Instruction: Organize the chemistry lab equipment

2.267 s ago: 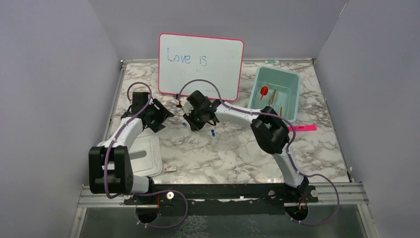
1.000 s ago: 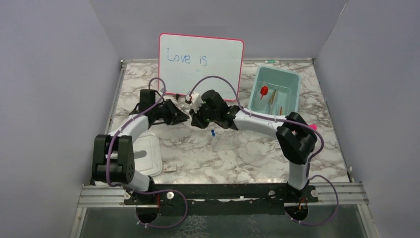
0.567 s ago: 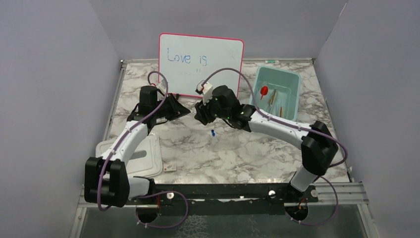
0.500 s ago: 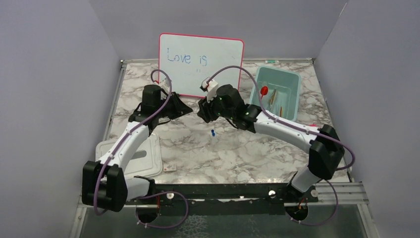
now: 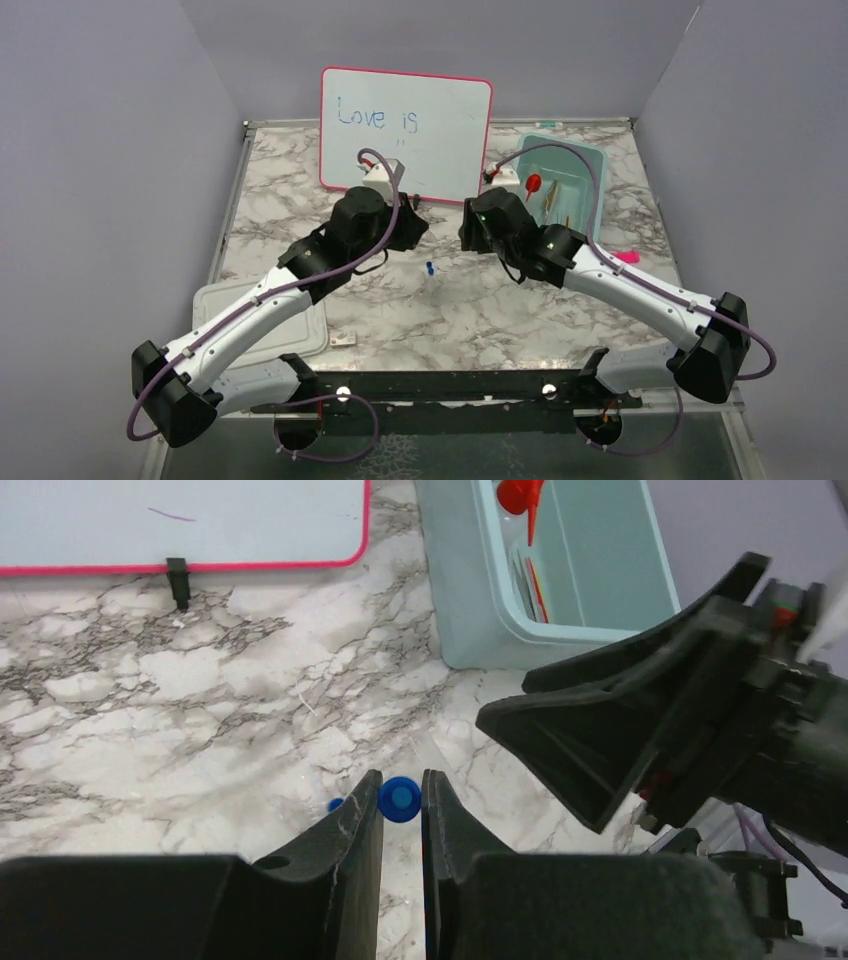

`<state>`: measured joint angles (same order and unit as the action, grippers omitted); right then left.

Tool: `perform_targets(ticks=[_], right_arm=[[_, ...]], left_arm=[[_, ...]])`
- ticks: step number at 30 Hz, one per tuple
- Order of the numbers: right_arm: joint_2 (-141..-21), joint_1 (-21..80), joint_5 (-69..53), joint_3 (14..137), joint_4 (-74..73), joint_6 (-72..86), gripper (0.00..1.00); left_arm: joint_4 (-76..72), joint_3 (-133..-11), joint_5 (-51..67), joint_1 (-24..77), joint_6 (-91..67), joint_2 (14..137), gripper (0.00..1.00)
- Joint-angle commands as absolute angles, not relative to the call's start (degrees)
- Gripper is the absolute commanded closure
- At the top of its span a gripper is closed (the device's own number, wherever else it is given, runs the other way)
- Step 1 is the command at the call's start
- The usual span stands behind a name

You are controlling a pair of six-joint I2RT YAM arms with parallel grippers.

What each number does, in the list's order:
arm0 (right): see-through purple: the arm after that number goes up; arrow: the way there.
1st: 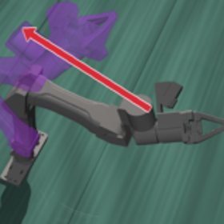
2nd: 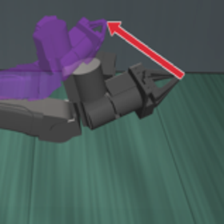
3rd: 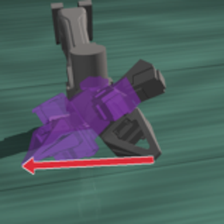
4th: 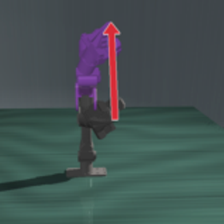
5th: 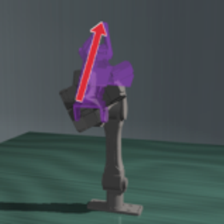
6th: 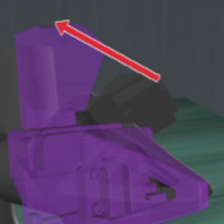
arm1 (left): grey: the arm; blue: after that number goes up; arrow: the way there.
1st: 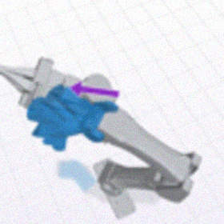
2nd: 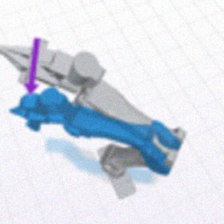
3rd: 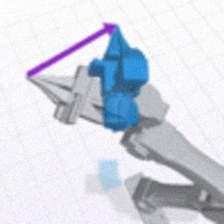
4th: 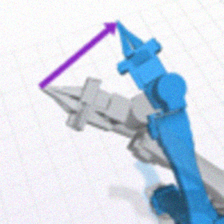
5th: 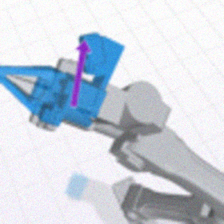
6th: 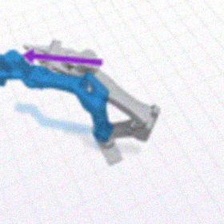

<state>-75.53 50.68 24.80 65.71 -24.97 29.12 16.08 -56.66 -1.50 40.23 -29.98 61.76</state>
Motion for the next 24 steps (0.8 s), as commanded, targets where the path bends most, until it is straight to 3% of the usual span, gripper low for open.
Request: perform_targets(ticks=[1, 13, 24], right_arm=[[-72.2, 50.9, 30.8, 63.2, -36.5, 43.7, 0.48], [-66.0, 50.9, 27.1, 56.5, -43.9, 57.8, 0.49], [-62.7, 50.8, 25.3, 53.0, -42.9, 59.3, 0.49]], left_arm=[[22.4, -60.7, -17.8, 50.2, -28.1, 64.1, 0.88], [26.9, -55.7, -44.0, 72.6, -37.7, 69.2, 0.89], [20.7, -50.5, -50.1, 74.4, -37.9, 74.7, 0.88]])
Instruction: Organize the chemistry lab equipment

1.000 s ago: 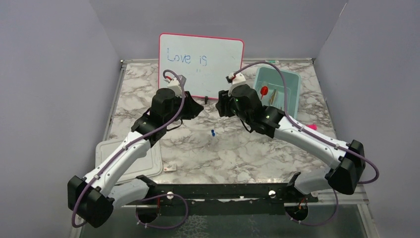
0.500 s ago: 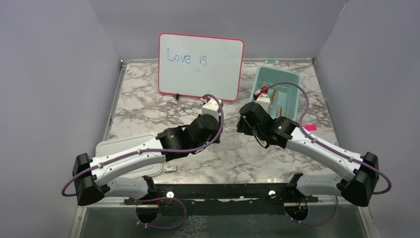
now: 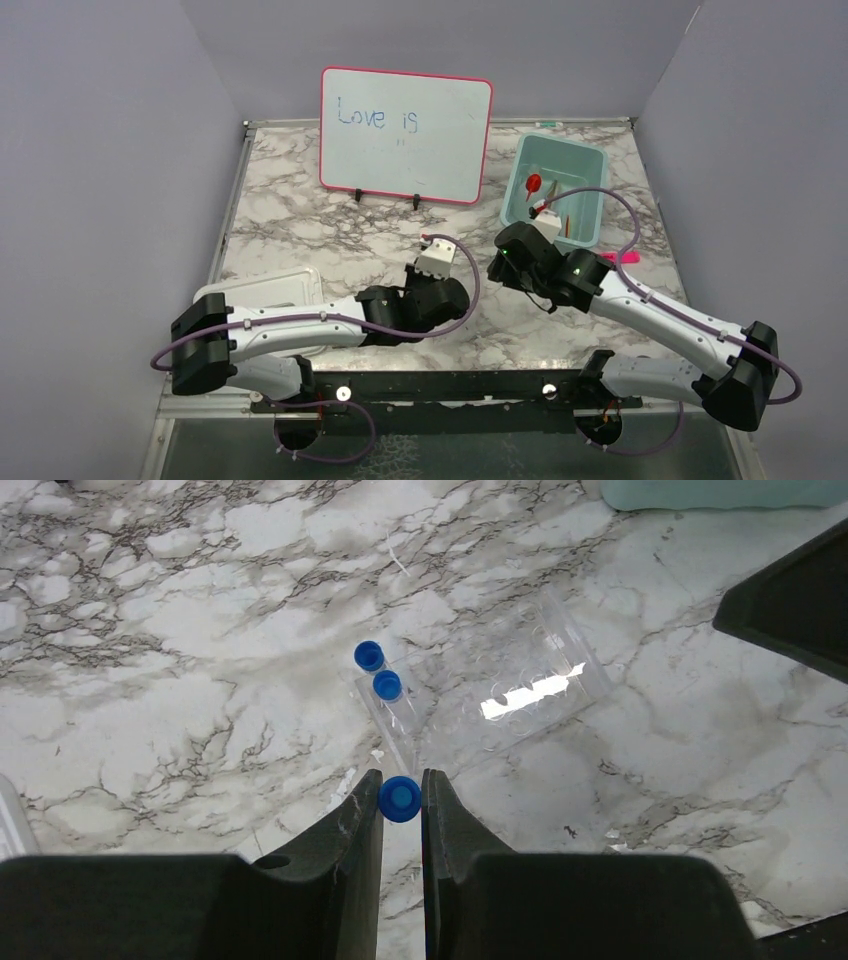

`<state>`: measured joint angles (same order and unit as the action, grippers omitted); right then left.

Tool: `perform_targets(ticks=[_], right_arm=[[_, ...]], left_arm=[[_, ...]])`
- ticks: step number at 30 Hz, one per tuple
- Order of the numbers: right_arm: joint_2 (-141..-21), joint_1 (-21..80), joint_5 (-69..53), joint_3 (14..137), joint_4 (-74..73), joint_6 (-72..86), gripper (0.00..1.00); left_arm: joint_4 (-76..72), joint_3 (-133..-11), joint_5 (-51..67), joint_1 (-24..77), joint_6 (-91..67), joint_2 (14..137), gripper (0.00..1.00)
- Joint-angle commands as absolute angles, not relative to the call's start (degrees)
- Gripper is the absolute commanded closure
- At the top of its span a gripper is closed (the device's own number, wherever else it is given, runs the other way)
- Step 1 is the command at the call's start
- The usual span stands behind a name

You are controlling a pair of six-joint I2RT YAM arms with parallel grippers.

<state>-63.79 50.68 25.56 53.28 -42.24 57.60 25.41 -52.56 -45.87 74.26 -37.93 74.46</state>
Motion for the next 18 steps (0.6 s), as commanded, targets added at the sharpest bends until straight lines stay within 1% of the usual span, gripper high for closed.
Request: perform_targets(ticks=[1, 4, 9, 18], right_arm=[[-62.9, 50.8, 25.2, 53.1, -42.9, 59.3, 0.48], [-63.9, 50.8, 25.1, 53.5, -42.9, 58.9, 0.48], [-65.1, 50.9, 25.0, 54.0, -42.8, 58.3, 0.48], [-66.2, 50.9, 25.5, 54.3, -42.4, 57.6, 0.49]], left_arm=[[19.5, -49.8, -49.9, 74.1, -37.7, 75.0, 0.88], [16.6, -48.4, -47.9, 72.1, -37.2, 76.1, 0.88], [7.2, -45.7, -42.8, 70.3, -30.5, 74.9, 0.87], [5.0, -45.3, -37.8, 66.1, -29.6, 76.6, 0.87]])
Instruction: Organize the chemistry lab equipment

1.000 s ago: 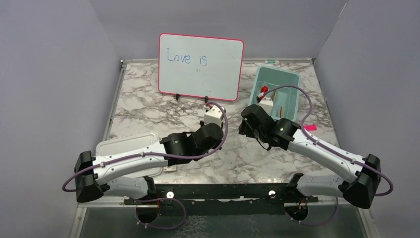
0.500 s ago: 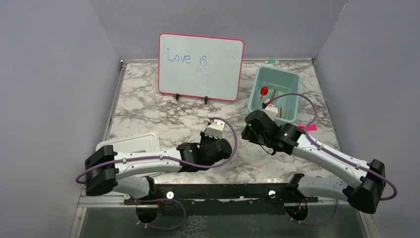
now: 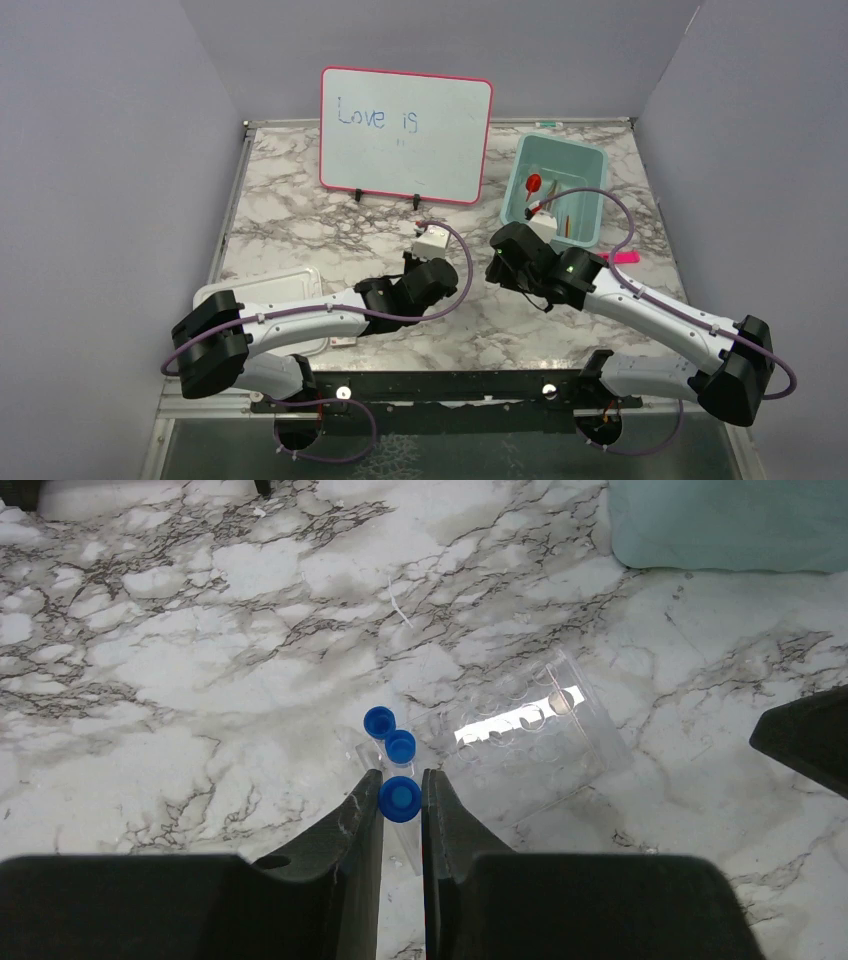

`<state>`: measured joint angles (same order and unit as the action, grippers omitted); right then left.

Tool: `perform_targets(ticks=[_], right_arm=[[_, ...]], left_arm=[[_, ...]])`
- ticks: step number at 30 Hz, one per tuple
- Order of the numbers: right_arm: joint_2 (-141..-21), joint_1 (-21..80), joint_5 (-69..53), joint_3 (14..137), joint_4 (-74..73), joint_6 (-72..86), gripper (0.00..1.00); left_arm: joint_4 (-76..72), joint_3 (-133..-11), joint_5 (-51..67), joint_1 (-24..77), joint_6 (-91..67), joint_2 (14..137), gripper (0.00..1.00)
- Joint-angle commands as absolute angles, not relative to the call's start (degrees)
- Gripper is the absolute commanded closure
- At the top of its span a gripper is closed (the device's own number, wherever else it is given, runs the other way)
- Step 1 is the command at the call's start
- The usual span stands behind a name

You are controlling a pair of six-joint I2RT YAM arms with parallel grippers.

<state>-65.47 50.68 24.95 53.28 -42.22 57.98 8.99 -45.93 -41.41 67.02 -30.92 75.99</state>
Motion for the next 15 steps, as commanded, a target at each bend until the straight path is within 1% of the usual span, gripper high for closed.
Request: perform_targets(ticks=[1, 7, 11, 15], right_arm=[[-66.4, 50.9, 25.6, 54.3, -42.4, 57.5, 0.48], [-67.3, 50.9, 25.7, 54.4, -42.0, 57.0, 0.48], [-67.9, 50.9, 25.8, 54.6, -42.2, 56.8, 0.48], [-68.1, 50.9, 25.5, 54.0, -41.3, 56.8, 0.49]], left_arm=[[4.9, -45.3, -37.8, 66.0, -29.6, 77.0, 0.87], [8.1, -45.9, -36.2, 65.9, -31.6, 78.0, 0.87], [11.3, -44.4, -35.1, 66.0, -35.9, 75.0, 0.87], [10.5, -41.7, -35.2, 66.0, -37.1, 72.7, 0.87]])
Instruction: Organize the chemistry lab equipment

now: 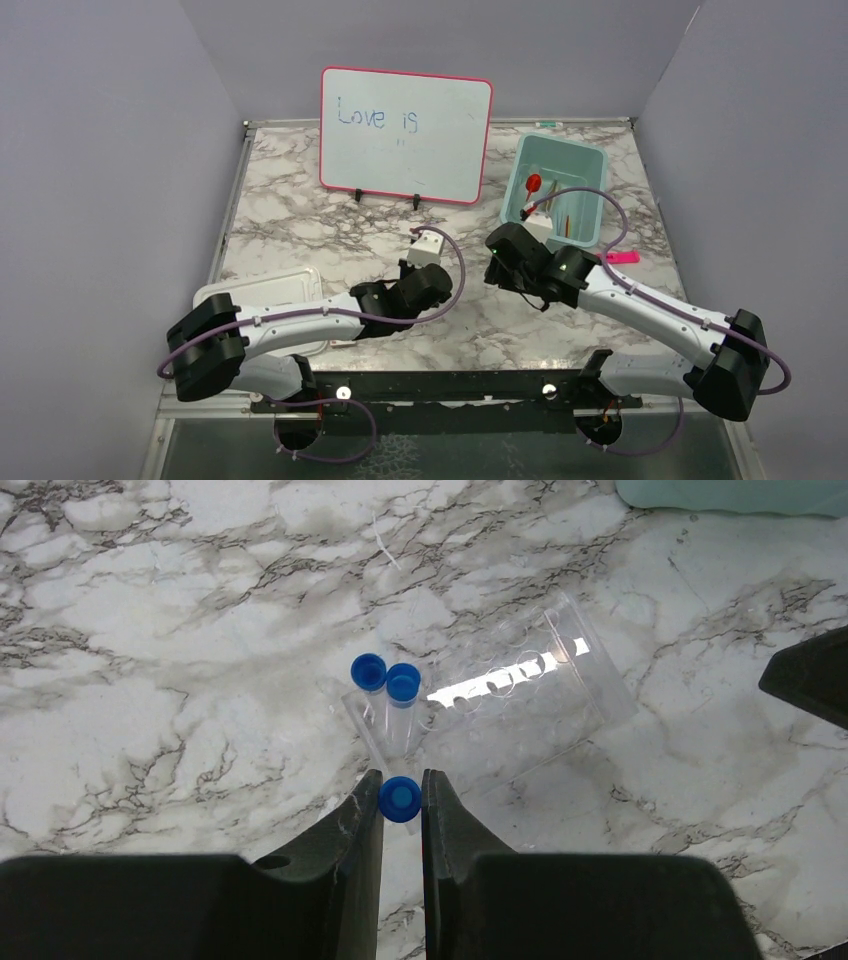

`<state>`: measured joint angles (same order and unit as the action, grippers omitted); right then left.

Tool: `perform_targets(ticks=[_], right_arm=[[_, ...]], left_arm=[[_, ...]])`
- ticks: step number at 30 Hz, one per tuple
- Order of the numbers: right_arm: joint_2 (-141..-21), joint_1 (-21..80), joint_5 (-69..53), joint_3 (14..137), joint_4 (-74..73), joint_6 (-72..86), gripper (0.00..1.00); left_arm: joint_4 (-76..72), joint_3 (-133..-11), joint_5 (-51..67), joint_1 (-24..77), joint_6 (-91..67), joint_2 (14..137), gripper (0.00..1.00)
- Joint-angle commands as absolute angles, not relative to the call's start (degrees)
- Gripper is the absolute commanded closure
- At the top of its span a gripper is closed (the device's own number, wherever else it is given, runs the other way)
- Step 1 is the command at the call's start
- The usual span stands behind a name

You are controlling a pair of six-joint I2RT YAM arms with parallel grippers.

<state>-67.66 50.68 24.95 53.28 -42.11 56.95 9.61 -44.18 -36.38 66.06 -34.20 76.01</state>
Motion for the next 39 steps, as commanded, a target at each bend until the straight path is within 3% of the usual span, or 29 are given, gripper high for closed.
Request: perform_targets(ticks=[1, 30, 33, 39], right_arm=[[-68.2, 50.9, 25.4, 53.9, -41.2, 56.8, 0.48], [-68.4, 50.9, 24.2, 52.6, -41.2, 57.5, 0.48], [-68.2, 50.8, 24.3, 52.3, -41.0, 57.6, 0.48], [-68.6, 50.9, 23.8, 52.4, -40.1, 56.8, 0.48]], left_arm=[[10.4, -41.7, -35.4, 66.0, -37.0, 72.8, 0.87], [5.9, -42.1, -37.7, 66.0, -33.0, 80.1, 0.85], [6.6, -41.8, -37.6, 66.0, -33.4, 79.9, 0.78], [9.4, -43.1, -37.9, 66.0, -35.1, 78.2, 0.42]])
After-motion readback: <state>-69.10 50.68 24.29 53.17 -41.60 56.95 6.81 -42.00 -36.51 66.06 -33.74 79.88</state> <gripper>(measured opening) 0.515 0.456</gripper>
